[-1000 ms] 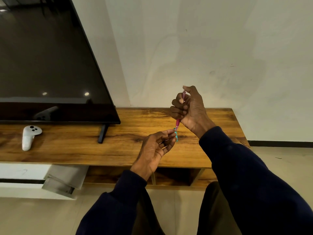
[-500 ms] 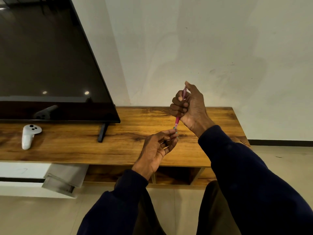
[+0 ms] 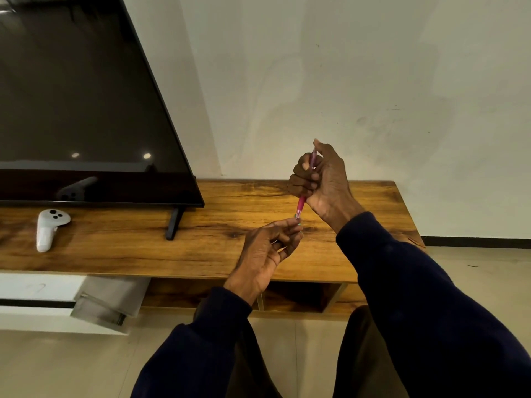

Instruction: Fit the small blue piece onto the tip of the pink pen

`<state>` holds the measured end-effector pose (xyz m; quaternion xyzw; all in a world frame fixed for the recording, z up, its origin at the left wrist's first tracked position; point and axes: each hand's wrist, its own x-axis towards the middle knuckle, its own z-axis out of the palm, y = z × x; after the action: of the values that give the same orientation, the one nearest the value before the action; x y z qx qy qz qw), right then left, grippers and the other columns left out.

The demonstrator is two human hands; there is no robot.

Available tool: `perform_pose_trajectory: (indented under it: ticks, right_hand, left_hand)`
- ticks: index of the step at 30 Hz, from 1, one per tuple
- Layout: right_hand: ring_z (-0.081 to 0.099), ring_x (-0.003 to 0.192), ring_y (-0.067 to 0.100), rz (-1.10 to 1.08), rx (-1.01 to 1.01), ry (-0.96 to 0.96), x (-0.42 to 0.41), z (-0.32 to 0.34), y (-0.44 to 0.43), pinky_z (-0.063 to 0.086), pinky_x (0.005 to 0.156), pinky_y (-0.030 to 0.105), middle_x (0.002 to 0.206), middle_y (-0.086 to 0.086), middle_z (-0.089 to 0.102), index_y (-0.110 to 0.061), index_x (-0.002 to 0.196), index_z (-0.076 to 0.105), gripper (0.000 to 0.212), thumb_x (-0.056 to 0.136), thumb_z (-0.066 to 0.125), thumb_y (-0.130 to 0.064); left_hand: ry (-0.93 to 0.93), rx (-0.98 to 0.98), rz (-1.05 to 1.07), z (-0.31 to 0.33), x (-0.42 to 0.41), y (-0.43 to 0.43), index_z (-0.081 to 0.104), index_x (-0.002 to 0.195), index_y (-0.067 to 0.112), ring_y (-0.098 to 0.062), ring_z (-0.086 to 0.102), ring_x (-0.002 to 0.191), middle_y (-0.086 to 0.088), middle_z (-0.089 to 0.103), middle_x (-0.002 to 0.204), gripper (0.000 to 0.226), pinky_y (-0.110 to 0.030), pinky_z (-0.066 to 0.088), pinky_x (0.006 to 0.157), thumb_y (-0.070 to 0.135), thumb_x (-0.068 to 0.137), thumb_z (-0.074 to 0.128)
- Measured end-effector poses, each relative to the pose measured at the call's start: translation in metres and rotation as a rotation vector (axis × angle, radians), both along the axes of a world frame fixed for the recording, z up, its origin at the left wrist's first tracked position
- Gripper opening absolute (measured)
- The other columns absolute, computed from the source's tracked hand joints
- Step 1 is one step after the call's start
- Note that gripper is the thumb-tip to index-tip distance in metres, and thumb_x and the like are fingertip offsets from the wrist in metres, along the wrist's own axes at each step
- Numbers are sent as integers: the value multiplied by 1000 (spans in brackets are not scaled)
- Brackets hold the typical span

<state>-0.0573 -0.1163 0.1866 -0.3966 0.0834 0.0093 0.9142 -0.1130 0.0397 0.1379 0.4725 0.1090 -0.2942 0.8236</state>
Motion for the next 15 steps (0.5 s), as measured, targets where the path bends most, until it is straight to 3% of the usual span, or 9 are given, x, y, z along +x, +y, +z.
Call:
perform_pose_trajectory:
  ticks: [15]
  right_hand:
    - [19,39,8,-4,51,9,3,-1,1,11,49,25,41,-7,26,-13,55,47,51,99,41,-36]
  left_hand:
    - [15,-6,18,-3,2,1,76,113,-4,-17,76,85,-16,78,103,43,-24,61,74,-16,85,46]
